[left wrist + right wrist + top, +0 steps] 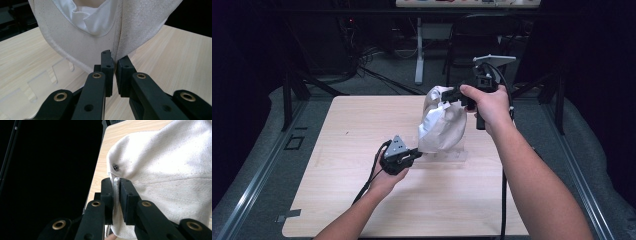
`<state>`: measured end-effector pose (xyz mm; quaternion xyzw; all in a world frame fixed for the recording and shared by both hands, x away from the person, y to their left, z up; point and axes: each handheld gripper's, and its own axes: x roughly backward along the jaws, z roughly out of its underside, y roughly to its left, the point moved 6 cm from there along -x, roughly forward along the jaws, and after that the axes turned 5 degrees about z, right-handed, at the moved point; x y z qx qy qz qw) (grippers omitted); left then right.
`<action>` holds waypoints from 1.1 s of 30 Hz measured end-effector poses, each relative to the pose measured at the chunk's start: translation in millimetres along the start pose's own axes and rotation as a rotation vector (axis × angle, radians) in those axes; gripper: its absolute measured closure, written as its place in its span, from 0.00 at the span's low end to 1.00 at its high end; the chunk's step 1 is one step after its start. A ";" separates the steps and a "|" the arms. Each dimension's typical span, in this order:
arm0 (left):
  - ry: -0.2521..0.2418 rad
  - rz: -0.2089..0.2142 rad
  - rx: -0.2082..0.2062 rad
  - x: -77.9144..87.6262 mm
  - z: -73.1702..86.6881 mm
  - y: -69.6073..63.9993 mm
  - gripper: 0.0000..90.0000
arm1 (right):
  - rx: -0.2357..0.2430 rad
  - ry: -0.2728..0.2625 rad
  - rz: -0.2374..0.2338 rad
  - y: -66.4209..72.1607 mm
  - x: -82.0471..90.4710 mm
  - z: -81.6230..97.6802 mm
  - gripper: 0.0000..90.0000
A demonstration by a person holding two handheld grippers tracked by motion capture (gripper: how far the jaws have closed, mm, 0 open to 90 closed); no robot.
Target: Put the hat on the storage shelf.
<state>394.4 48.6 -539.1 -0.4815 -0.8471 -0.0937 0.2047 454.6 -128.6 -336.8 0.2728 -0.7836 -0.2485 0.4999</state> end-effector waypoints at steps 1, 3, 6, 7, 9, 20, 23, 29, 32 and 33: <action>0.004 -0.006 0.006 0.5 1.7 -0.4 0.95 | -0.001 0.005 -0.003 -0.2 -1.4 0.8 0.91; 0.005 -0.015 0.015 0.9 5.0 0.4 0.95 | 0.005 0.010 0.000 -0.7 -3.9 2.2 0.92; 0.012 -0.020 0.026 1.2 8.7 0.8 0.95 | 0.009 0.021 0.000 0.2 -7.3 3.7 0.92; 0.020 -0.021 0.027 1.4 9.9 0.9 0.95 | 0.010 0.029 0.002 0.1 -10.3 5.0 0.92; 0.026 -0.028 0.036 0.6 12.3 0.9 0.95 | 0.012 0.033 0.004 -0.3 -11.7 5.5 0.92; 0.083 -0.044 0.078 2.6 19.5 2.5 0.96 | 0.001 0.054 0.027 -10.6 -21.8 11.1 0.92; 0.106 -0.048 0.076 1.9 22.8 2.7 0.96 | 0.000 0.063 0.033 -12.7 -25.4 13.0 0.92; 0.116 -0.046 0.092 -2.1 32.7 3.0 0.96 | 0.002 0.082 0.050 -17.0 -33.7 16.8 0.92; 0.119 -0.048 0.089 -2.0 32.5 3.0 0.96 | 0.005 0.084 0.054 -18.6 -33.5 15.9 0.92; 0.117 -0.051 0.088 -2.3 32.5 2.4 0.96 | 0.003 0.092 0.055 -18.1 -32.8 16.5 0.92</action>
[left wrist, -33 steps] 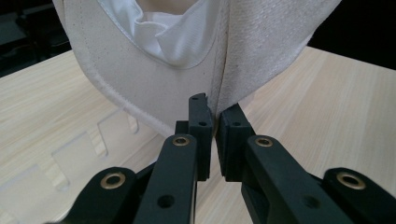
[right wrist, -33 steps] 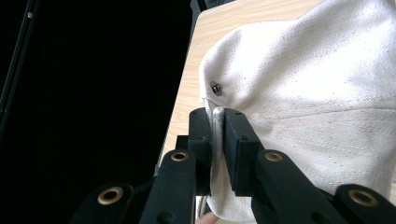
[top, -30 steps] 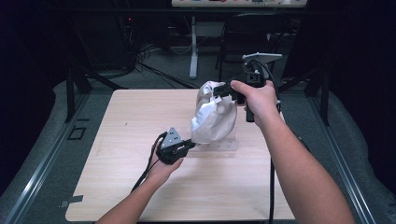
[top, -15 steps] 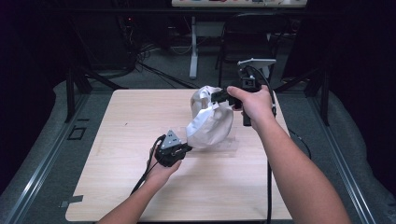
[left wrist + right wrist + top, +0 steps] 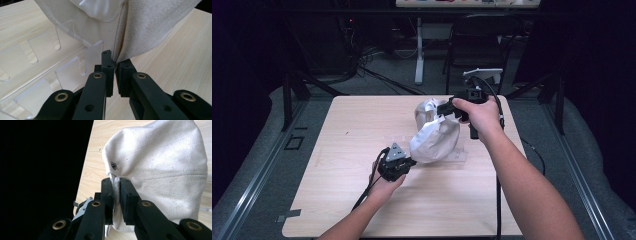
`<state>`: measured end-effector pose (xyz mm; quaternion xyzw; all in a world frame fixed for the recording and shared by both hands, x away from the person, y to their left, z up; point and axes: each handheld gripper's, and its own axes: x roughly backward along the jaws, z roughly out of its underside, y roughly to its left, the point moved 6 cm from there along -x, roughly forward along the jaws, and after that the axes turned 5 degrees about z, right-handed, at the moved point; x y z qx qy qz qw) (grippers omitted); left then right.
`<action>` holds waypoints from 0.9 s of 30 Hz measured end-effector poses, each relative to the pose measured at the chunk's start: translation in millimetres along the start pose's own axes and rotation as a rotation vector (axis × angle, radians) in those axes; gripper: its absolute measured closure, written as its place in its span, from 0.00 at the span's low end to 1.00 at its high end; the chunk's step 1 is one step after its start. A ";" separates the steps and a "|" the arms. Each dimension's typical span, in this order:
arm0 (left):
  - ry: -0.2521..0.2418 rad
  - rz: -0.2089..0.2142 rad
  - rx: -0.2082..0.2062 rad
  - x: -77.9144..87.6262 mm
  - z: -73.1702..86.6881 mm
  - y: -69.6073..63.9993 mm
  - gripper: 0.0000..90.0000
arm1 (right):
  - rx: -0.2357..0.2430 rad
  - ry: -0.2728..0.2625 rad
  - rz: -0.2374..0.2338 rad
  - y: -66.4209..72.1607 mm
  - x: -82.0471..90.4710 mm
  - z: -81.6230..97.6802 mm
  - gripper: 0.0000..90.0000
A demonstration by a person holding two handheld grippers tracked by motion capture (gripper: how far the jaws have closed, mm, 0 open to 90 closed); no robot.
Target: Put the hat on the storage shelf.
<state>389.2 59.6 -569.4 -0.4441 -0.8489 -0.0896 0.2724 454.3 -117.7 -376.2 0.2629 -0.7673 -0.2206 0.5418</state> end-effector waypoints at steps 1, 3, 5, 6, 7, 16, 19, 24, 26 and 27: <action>0.000 0.000 0.000 0.0 0.0 0.0 0.96 | 0.000 0.000 0.000 0.0 0.0 0.0 0.92; -0.002 -0.003 -0.003 -0.3 0.0 -0.8 0.95 | 0.002 0.000 0.004 -0.2 0.3 0.2 0.92; -0.002 -0.005 -0.003 0.0 0.5 -1.3 0.95 | 0.001 -0.015 0.002 -0.6 0.2 -0.4 0.92; -0.004 -0.005 -0.001 -0.1 0.7 -1.8 0.95 | -0.006 -0.008 0.005 -0.5 0.9 0.1 0.92; -0.014 -0.009 0.001 -0.6 0.7 -2.1 0.95 | 0.004 -0.016 0.000 -1.4 0.9 0.6 0.91; -0.029 -0.006 0.014 6.6 5.4 -5.3 0.85 | 0.005 -0.040 0.004 -11.3 15.4 4.9 0.85; -0.040 -0.022 0.023 11.9 7.4 -4.7 0.79 | 0.021 -0.050 0.014 -15.6 25.2 10.6 0.82; -0.034 -0.017 0.043 26.4 15.4 -2.6 0.73 | 0.050 -0.064 0.044 -26.7 32.6 23.9 0.79; -0.026 -0.024 0.042 31.5 19.3 -0.7 0.70 | 0.087 -0.074 0.076 -33.8 35.7 36.1 0.75; -0.026 -0.026 0.047 34.2 21.3 0.1 0.70 | 0.087 -0.074 0.076 -33.8 35.7 36.1 0.75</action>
